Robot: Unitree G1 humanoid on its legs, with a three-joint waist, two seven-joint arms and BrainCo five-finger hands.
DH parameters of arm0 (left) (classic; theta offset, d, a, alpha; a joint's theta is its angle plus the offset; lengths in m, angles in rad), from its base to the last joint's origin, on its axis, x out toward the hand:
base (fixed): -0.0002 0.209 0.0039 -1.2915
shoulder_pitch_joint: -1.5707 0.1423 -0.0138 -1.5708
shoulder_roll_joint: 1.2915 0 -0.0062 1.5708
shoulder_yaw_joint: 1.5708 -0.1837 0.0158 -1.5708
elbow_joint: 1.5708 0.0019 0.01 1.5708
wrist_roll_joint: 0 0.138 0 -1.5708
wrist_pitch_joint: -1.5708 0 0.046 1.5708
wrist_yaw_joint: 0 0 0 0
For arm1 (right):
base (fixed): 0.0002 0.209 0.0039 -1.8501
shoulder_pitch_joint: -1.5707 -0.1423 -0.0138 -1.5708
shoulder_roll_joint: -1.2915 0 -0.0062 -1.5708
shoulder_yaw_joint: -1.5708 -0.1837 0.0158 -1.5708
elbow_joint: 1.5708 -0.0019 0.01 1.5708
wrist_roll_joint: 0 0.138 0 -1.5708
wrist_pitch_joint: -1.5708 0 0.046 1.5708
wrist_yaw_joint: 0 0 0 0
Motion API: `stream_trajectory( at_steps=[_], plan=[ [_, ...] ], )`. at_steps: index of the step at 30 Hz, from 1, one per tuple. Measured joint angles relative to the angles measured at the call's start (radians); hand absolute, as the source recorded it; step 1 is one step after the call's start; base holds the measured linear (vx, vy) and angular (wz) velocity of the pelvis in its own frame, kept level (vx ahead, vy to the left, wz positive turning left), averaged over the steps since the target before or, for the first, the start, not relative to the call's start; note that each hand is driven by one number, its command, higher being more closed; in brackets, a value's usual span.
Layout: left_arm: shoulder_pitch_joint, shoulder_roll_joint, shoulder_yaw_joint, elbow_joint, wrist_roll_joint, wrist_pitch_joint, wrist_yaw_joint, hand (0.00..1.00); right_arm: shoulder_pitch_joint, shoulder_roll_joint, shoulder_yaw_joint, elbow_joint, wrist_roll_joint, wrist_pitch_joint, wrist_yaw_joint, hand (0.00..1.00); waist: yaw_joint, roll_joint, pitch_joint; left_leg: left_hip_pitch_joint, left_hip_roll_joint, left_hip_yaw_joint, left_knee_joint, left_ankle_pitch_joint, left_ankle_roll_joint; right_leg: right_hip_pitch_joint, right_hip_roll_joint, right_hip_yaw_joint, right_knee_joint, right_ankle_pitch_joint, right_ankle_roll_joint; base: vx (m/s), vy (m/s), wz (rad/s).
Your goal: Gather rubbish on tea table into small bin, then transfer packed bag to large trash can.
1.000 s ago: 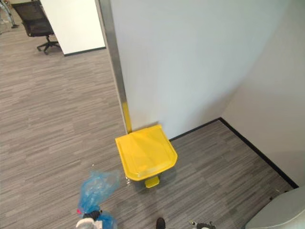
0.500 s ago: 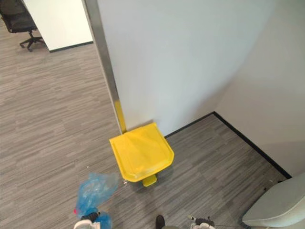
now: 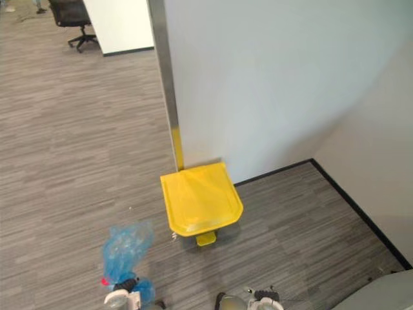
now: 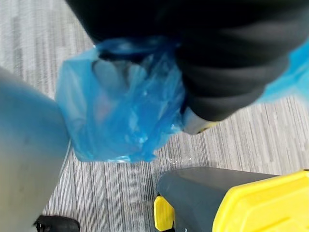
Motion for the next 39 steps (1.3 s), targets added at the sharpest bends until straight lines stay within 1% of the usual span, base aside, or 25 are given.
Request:
stream_trajectory(
  at_steps=[1,2,4,7,13,15,16,17,18,19,20,21,22,23,24,25,26,27,28,30,33,34,37,38,39],
  plan=[
    [-0.01,-0.003,-0.023,0.002,-0.001,0.0,-0.001,1.0,-0.002,-0.001,-0.017,0.016,0.0,0.001,-0.001,0.0,-0.006,-0.001,0.002,-0.012,-0.002,0.098,0.005,0.014,0.023,0.009,-0.007,-0.034,-0.015,0.001,-0.006,-0.03,-0.106,1.01],
    [-0.016,-0.003,-0.037,0.002,-0.003,0.0,-0.002,1.0,-0.005,-0.017,-0.022,0.02,0.0,0.003,-0.001,0.0,-0.002,0.004,0.006,-0.012,-0.005,0.167,-0.001,0.019,0.03,0.017,-0.011,-0.05,-0.022,-0.005,-0.005,-0.03,-0.106,0.81],
    [-0.015,0.0,-0.06,0.002,-0.002,-0.001,-0.003,1.0,-0.005,-0.023,-0.022,0.021,0.001,0.009,0.001,0.0,-0.003,0.006,0.004,-0.005,-0.034,0.182,-0.034,0.021,0.033,0.017,-0.02,-0.062,-0.025,-0.012,0.007,0.01,-0.006,0.35],
    [-0.013,0.01,-0.08,0.011,0.002,0.0,-0.014,1.0,-0.005,-0.031,-0.032,0.021,0.001,0.009,0.003,0.0,0.002,0.013,-0.001,0.021,-0.058,0.184,-0.123,0.063,0.057,0.019,-0.021,-0.057,-0.06,0.019,0.011,0.05,0.063,0.01],
    [-0.017,0.03,-0.075,0.028,0.004,0.002,-0.022,1.0,-0.003,-0.011,-0.054,0.019,-0.001,0.01,0.005,0.0,-0.003,-0.017,0.008,0.073,-0.099,0.231,-0.132,0.041,0.086,0.071,-0.051,-0.017,-0.103,0.045,0.043,0.08,0.117,-0.16],
    [-0.019,0.03,-0.072,0.026,0.005,0.0,-0.022,1.0,0.001,-0.007,-0.052,0.015,-0.003,0.011,0.005,0.0,-0.003,-0.024,0.013,0.082,-0.114,0.232,-0.131,0.019,0.099,0.065,-0.08,-0.017,-0.056,0.028,0.069,0.06,0.132,0.02],
    [-0.02,0.028,-0.071,0.027,0.011,0.0,-0.022,1.0,0.011,0.003,-0.049,0.003,0.0,0.009,0.007,0.0,-0.002,-0.023,0.019,0.097,-0.116,0.228,-0.124,-0.007,0.112,0.023,-0.099,0.003,0.076,0.019,0.086,0.0,0.074,0.06],
    [-0.019,0.028,-0.071,0.027,0.014,0.0,-0.022,1.0,0.007,0.003,-0.044,-0.008,0.0,0.008,0.007,0.0,-0.003,-0.024,0.022,0.106,-0.119,0.225,-0.121,-0.018,0.116,-0.002,-0.107,0.013,0.148,0.023,0.091,0.02,0.116,0.18],
    [-0.017,0.029,-0.069,0.025,0.021,0.0,-0.022,1.0,0.013,0.004,-0.034,-0.033,0.0,0.007,0.007,0.0,-0.002,-0.034,0.028,0.132,-0.126,0.21,-0.104,-0.037,0.123,-0.038,-0.129,0.036,0.284,0.045,0.112,0.07,0.099,0.31],
    [-0.016,0.033,-0.057,0.02,0.022,0.0,-0.022,1.0,0.018,0.008,-0.022,-0.038,0.0,-0.001,0.007,0.0,-0.005,-0.033,0.028,0.16,-0.126,0.188,-0.091,-0.057,0.131,-0.096,-0.135,0.061,0.413,0.046,0.102,0.1,0.082,0.32],
    [-0.014,0.034,-0.054,0.018,0.023,0.0,-0.021,1.0,0.018,0.009,-0.018,-0.038,0.0,-0.003,0.006,0.0,-0.006,-0.036,0.027,0.166,-0.124,0.181,-0.086,-0.064,0.132,-0.101,-0.131,0.065,0.424,0.032,0.099,0.14,0.058,0.54],
    [-0.013,0.035,-0.052,0.018,0.023,0.0,-0.022,1.0,0.029,0.013,-0.014,-0.037,0.0,-0.005,0.006,0.0,-0.007,-0.039,0.027,0.166,-0.115,0.147,-0.06,-0.088,0.131,-0.111,-0.104,0.081,0.369,-0.01,0.089,0.12,0.028,0.48],
    [-0.013,0.035,-0.048,0.019,0.023,-0.001,-0.023,1.0,0.03,0.014,-0.017,-0.037,0.0,-0.006,0.005,0.0,-0.007,-0.039,0.027,0.164,-0.115,0.143,-0.056,-0.09,0.129,-0.108,-0.097,0.085,0.341,-0.012,0.087,0.11,0.012,0.64],
    [-0.007,0.032,-0.027,0.018,0.03,0.003,-0.021,1.0,0.03,0.016,-0.024,-0.036,0.0,-0.004,-0.003,0.0,-0.01,-0.042,0.024,0.157,-0.118,0.125,-0.045,-0.095,0.126,-0.093,-0.086,0.092,0.258,0.003,0.071,0.17,-0.075,0.77],
    [-0.011,0.031,0.01,0.02,0.041,0.007,-0.02,1.0,0.036,0.029,-0.039,-0.03,0.0,-0.002,-0.015,0.0,-0.017,-0.067,0.008,0.142,-0.143,0.089,-0.027,-0.108,0.109,-0.051,-0.098,0.074,0.108,0.037,0.043,0.2,-0.097,0.67],
    [-0.011,0.027,0.017,0.021,0.041,0.006,-0.02,1.0,0.035,0.028,-0.042,-0.029,0.0,-0.001,-0.015,0.0,-0.013,-0.065,0.002,0.146,-0.141,0.09,-0.024,-0.109,0.105,-0.037,-0.095,0.074,0.081,0.028,0.05,0.29,-0.117,0.36],
    [0.0,0.011,0.022,0.021,0.041,0.004,-0.022,1.0,0.027,0.023,-0.043,-0.025,0.0,0.0,-0.009,0.0,-0.001,-0.02,-0.006,0.145,-0.112,0.102,-0.021,-0.108,0.098,-0.013,-0.062,0.07,0.024,0.041,0.043,0.23,-0.062,-0.12],
    [0.004,0.006,0.022,0.021,0.041,0.003,-0.022,1.0,0.026,0.02,-0.043,-0.026,0.0,-0.001,-0.006,0.0,-0.002,-0.01,-0.01,0.145,-0.107,0.101,-0.02,-0.108,0.097,-0.006,-0.057,0.066,0.007,0.045,0.041,0.34,-0.077,-0.09],
    [0.012,-0.003,0.021,0.025,0.041,0.003,-0.022,1.0,0.025,0.012,-0.044,-0.025,-0.003,-0.003,0.003,0.0,-0.005,0.013,-0.018,0.153,-0.089,0.099,-0.021,-0.109,0.096,0.029,-0.032,0.058,-0.042,0.061,0.027,0.28,-0.065,0.0],
    [0.015,-0.005,0.019,0.031,0.041,0.003,-0.023,1.0,0.026,0.011,-0.046,-0.008,-0.002,-0.001,0.005,0.0,-0.006,0.021,-0.023,0.181,-0.078,0.099,-0.019,-0.107,0.092,0.08,-0.016,0.056,-0.085,0.069,0.019,0.22,-0.049,-0.08],
    [0.013,0.002,-0.018,0.048,0.042,0.003,-0.026,1.0,0.03,0.001,-0.046,0.016,-0.002,-0.002,0.006,0.0,-0.006,0.016,-0.037,0.203,-0.074,0.099,-0.023,-0.107,0.092,0.122,-0.005,0.064,-0.136,0.079,0.023,0.17,-0.02,-0.14],
    [0.01,0.001,-0.034,0.05,0.042,0.002,-0.028,1.0,0.03,-0.002,-0.045,0.019,-0.002,-0.002,0.006,0.0,-0.008,0.021,-0.044,0.202,-0.075,0.101,-0.022,-0.107,0.092,0.123,-0.002,0.073,-0.157,0.094,0.024,0.12,0.054,-0.26],
    [0.001,0.006,-0.04,0.051,0.043,0.002,-0.042,1.0,0.03,-0.003,-0.045,0.022,0.0,-0.003,0.007,0.0,-0.012,0.019,-0.043,0.2,-0.091,0.113,-0.006,-0.107,0.092,0.139,-0.005,0.108,-0.22,0.144,0.032,0.07,0.076,-0.35],
    [0.003,0.009,-0.047,0.055,0.044,0.002,-0.042,1.0,0.032,-0.006,-0.044,0.023,-0.001,-0.003,0.007,0.0,-0.016,0.018,-0.044,0.204,-0.102,0.124,0.004,-0.107,0.092,0.156,-0.011,0.115,-0.245,0.161,0.043,0.03,0.098,-0.33],
    [0.004,0.011,-0.051,0.058,0.044,0.002,-0.042,1.0,0.034,-0.007,-0.044,0.023,-0.001,-0.003,0.007,0.0,-0.017,0.017,-0.047,0.203,-0.105,0.126,0.006,-0.107,0.092,0.158,-0.016,0.117,-0.25,0.163,0.047,0.02,0.077,-0.27]
  ],
)
